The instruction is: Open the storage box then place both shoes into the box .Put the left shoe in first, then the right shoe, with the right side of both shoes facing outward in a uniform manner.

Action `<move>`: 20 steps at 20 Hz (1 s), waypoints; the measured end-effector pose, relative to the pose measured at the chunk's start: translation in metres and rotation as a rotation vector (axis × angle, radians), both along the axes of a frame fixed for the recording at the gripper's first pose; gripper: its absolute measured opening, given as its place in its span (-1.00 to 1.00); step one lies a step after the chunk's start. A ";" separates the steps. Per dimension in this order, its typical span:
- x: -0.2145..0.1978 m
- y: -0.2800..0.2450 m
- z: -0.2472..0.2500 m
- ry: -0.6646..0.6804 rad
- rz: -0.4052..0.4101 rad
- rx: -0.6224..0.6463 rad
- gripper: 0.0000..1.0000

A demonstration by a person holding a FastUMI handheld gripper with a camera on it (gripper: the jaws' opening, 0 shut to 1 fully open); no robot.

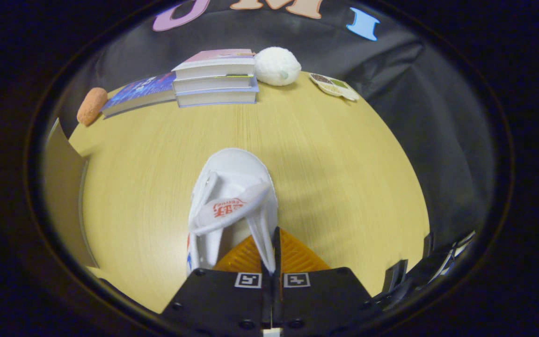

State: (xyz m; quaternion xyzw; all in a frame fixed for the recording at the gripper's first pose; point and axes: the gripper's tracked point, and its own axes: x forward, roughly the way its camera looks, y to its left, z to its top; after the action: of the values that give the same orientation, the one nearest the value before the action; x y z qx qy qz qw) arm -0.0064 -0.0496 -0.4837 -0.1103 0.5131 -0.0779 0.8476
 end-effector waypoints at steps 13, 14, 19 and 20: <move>-0.063 0.196 0.126 0.046 -0.057 0.821 -0.95; -0.067 0.216 0.135 0.053 -0.026 0.844 -0.95; -0.073 0.310 0.163 0.076 0.086 0.923 -0.94; -0.071 0.324 0.161 0.078 0.091 0.912 -0.94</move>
State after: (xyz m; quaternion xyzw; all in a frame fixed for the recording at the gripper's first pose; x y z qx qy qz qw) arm -0.0775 0.2748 -0.3229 0.2489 0.5210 0.1976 0.7922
